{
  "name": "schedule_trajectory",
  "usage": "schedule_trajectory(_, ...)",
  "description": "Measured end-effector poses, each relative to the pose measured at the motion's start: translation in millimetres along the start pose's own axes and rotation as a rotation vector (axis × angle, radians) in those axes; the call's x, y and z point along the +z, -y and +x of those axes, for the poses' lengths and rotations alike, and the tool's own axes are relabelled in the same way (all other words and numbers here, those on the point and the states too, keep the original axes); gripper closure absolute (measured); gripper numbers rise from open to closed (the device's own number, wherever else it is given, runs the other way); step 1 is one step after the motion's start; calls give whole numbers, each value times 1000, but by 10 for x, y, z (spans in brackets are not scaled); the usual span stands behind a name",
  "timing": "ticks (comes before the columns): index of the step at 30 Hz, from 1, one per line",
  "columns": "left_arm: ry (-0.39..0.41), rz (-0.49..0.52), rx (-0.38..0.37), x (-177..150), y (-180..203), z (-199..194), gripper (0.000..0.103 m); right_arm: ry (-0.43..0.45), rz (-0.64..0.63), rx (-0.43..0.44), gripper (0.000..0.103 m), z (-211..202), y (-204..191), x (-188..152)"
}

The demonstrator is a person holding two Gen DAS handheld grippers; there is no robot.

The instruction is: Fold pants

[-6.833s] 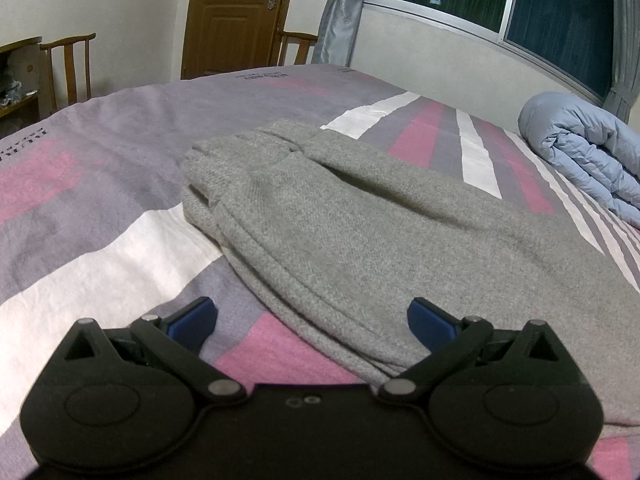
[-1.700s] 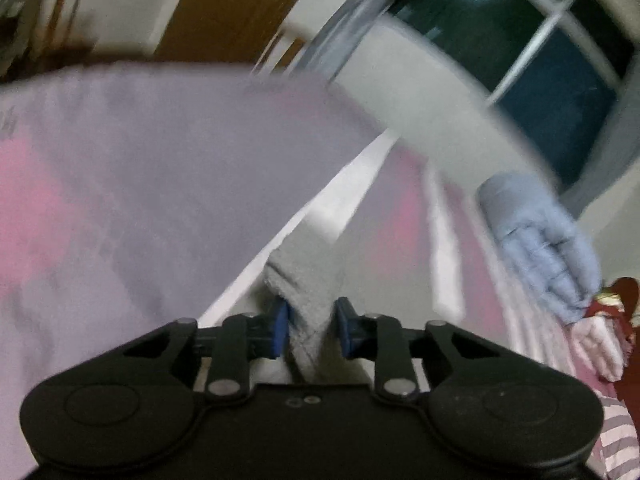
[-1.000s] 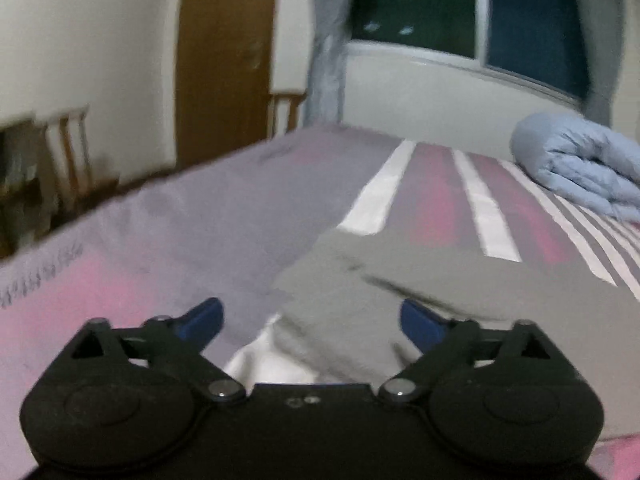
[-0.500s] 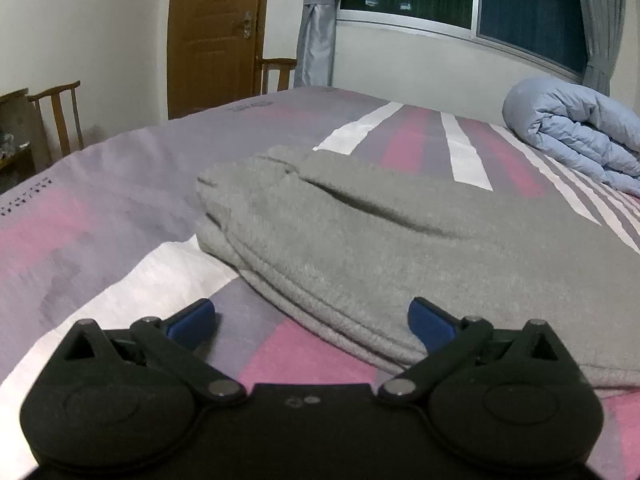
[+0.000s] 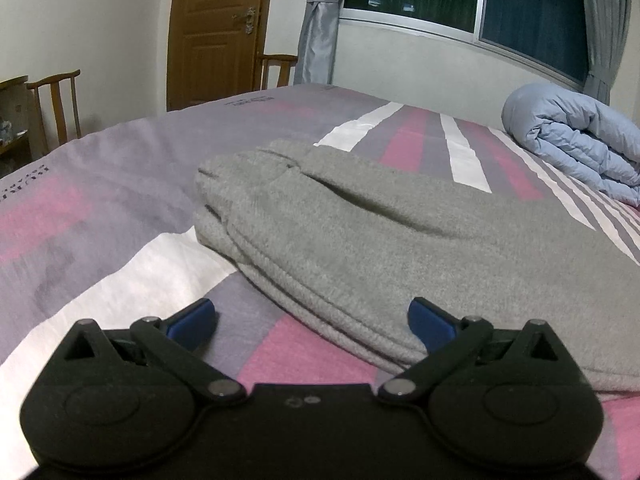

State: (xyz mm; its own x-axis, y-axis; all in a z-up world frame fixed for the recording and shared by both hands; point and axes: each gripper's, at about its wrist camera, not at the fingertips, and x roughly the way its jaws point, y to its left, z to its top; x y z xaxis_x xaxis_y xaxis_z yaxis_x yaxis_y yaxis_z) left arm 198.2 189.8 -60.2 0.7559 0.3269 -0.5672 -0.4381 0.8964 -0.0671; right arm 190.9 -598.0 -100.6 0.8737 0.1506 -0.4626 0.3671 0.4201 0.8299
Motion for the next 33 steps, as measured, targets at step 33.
schedule_trajectory(33, 83, -116, 167, 121, -456, -238, 6, 69, -308, 57, 93, 81, -1292, -652)
